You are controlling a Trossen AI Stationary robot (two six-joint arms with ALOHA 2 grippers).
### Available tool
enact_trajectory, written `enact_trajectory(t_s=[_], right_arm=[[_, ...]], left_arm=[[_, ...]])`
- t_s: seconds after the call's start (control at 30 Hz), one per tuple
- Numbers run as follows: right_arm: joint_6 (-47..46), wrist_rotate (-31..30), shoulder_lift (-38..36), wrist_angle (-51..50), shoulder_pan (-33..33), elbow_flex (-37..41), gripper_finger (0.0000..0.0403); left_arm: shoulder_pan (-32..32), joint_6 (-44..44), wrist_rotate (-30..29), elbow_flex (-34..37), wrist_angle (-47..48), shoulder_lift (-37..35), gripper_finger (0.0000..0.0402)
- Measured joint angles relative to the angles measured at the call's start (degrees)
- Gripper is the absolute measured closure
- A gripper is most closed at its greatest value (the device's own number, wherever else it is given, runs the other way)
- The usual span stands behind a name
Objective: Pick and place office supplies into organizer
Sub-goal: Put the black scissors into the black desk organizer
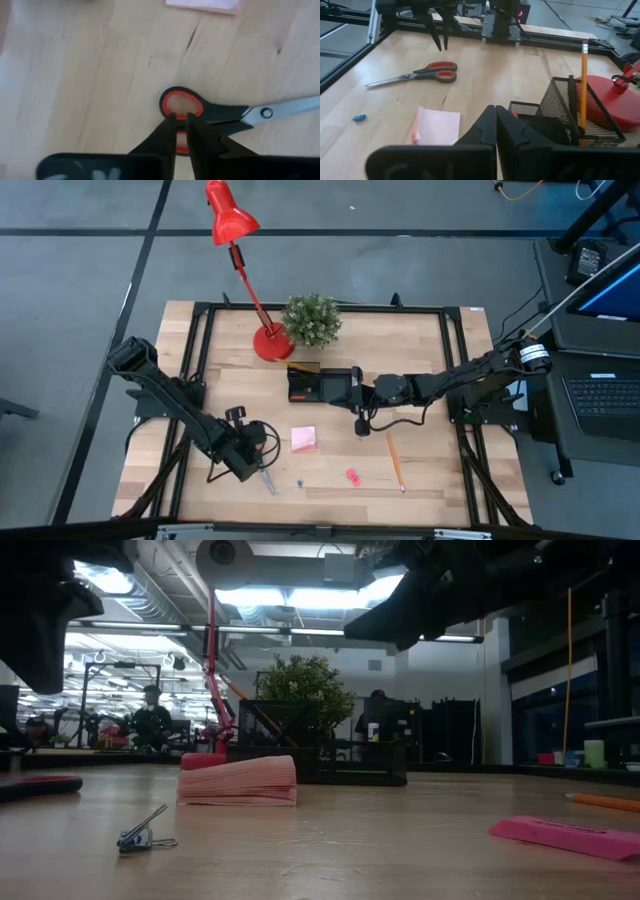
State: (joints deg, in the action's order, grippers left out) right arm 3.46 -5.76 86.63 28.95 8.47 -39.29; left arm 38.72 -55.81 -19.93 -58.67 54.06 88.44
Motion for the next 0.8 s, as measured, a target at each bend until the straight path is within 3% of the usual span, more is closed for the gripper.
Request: enact_trajectory(t_s=[0.33, 0.8], right_arm=[[0.0, 0.0, 0.0, -0.8, 1.6, 0.0, 0.0400], [0.1, 0.0, 0.0, -1.1, 1.5, 0.0, 0.0400]], left_arm=[[-0.7, -0.2, 1.6, 0.0, -0.3, 0.0, 0.0294], [-6.9, 6.0, 5.8, 3.4, -5.7, 0.0, 0.0296]])
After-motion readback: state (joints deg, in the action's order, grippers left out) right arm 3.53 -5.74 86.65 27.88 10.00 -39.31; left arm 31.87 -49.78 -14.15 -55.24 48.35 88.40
